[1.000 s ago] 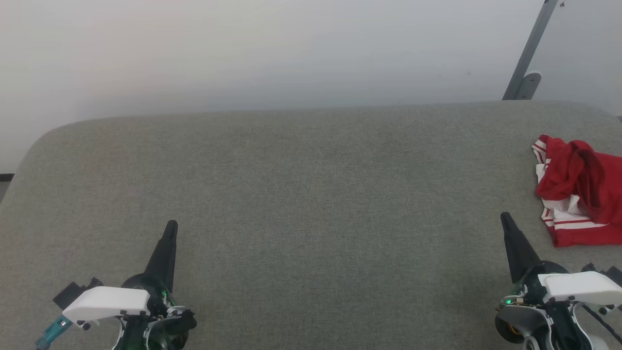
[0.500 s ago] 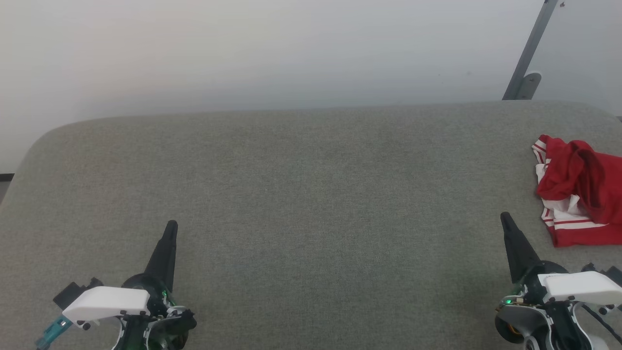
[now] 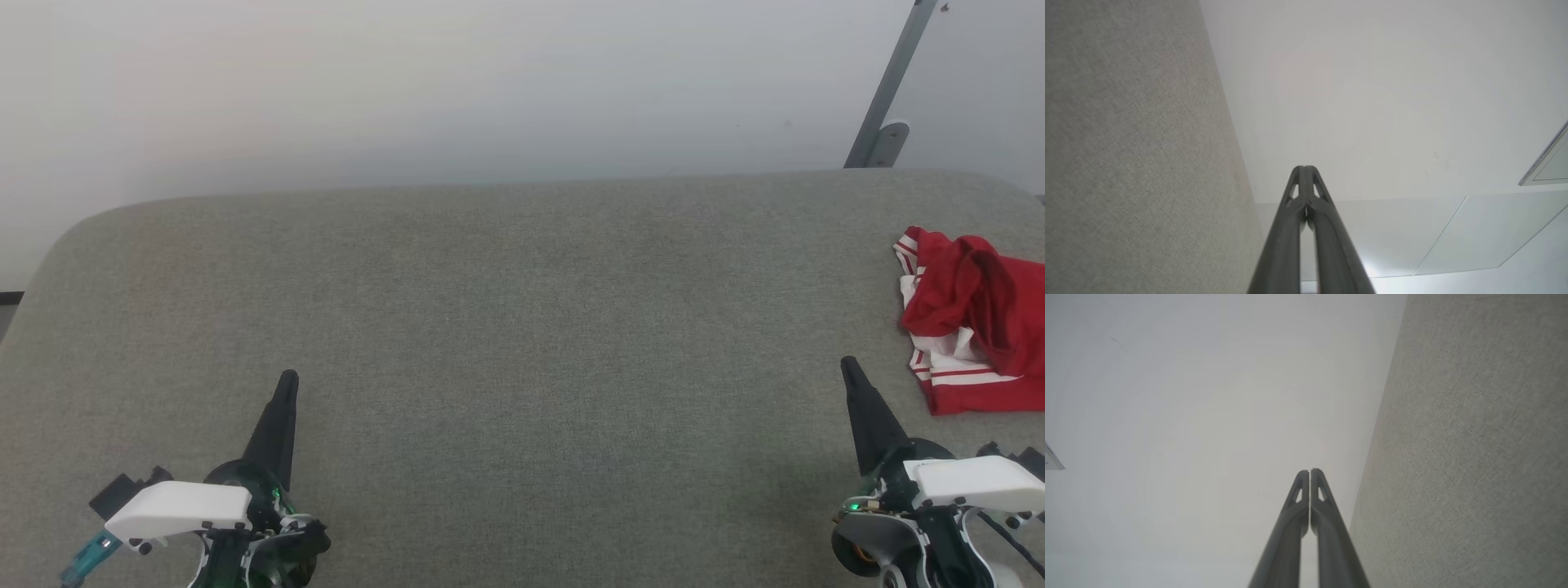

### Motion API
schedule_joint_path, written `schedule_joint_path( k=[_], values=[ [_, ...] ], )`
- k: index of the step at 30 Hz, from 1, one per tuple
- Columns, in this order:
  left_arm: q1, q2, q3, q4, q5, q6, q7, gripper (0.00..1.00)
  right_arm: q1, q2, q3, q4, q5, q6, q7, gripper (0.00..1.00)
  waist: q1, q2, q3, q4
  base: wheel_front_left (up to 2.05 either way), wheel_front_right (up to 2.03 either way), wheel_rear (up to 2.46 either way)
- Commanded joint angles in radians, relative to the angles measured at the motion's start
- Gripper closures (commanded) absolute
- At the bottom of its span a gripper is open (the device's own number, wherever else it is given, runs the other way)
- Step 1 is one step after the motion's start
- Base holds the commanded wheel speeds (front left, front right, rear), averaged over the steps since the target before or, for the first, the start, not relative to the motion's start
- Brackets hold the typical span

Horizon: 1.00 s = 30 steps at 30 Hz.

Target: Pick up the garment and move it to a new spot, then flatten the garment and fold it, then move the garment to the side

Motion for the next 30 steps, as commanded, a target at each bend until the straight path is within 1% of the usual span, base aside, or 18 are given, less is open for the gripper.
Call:
schedule_joint_path(
  k=[1, 30],
  values=[
    [-0.012, -0.002, 0.003, -0.001, -0.002, -0.005, 0.004, 1.00, -0.006, 0.004, 0.001, 0.002, 0.004, 0.000, 0.001, 1.00, 0.0000, 0.0000, 0.000, 0.000, 0.00, 0.00, 0.00],
    [-0.012, -0.002, 0.003, -0.001, -0.002, -0.005, 0.004, 1.00, -0.006, 0.004, 0.000, 0.002, 0.004, 0.000, 0.001, 1.00, 0.0000, 0.0000, 0.000, 0.000, 0.00, 0.00, 0.00]
  ],
)
